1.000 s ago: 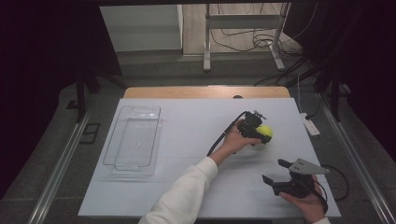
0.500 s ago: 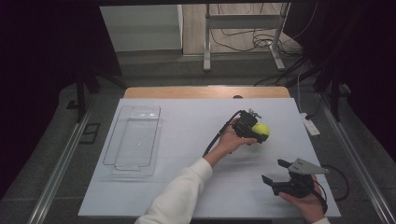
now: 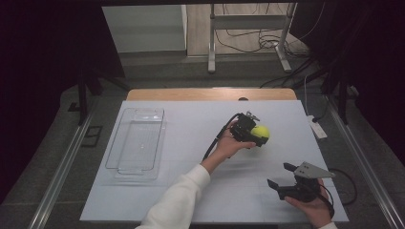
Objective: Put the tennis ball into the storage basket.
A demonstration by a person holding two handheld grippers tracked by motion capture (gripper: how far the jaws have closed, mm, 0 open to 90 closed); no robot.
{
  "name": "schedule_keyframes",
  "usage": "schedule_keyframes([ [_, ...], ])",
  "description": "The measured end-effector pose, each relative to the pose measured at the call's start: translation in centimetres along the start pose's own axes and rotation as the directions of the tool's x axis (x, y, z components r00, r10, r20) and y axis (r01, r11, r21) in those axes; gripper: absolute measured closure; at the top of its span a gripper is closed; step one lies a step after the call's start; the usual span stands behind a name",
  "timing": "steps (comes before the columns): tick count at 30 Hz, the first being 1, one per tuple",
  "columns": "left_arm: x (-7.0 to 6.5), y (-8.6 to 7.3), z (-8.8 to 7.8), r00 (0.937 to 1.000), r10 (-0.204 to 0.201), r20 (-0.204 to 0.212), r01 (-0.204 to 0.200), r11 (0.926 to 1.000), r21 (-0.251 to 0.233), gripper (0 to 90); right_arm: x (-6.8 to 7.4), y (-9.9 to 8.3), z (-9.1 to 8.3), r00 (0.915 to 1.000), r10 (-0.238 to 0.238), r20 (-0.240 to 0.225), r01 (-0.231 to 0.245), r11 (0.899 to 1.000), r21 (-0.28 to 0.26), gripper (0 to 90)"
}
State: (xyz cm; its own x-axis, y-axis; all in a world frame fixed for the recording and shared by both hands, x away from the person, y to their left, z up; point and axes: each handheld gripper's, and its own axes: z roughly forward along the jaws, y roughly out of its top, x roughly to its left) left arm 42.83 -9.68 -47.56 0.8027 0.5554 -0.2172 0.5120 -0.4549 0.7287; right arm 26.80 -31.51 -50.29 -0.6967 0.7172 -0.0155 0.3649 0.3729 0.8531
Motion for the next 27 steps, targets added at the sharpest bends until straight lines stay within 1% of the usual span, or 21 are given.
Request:
schedule_keyframes([
  [5,-0.1,-0.1,-0.6,1.0,0.007,-0.002,-0.007,1.0,-0.005,27.0,0.0,0.0,0.0,1.0,0.003,0.0,-0.003,1.0,0.0,11.3],
  [8,-0.1,-0.1,-1.4,0.9999,0.014,-0.007,-0.014,0.9998,-0.016,27.0,0.0,0.0,0.0,1.0,0.005,0.001,-0.005,1.0,-0.002,11.2],
  [12,-0.1,-0.2,-2.2,0.9999,0.008,-0.011,-0.009,0.9994,-0.035,27.1,0.0,0.0,0.0,1.0,0.003,0.002,-0.003,1.0,-0.002,11.2],
  [18,0.0,-0.6,-3.2,0.9998,0.009,-0.016,-0.009,0.999,-0.044,27.1,0.1,0.0,0.0,1.0,0.004,0.006,-0.004,1.0,0.001,11.3],
  [27,0.2,-1.1,-3.8,0.9999,0.005,-0.016,-0.005,0.9987,-0.05,27.0,0.0,0.0,0.0,1.0,0.009,0.003,-0.009,1.0,-0.002,11.2],
])
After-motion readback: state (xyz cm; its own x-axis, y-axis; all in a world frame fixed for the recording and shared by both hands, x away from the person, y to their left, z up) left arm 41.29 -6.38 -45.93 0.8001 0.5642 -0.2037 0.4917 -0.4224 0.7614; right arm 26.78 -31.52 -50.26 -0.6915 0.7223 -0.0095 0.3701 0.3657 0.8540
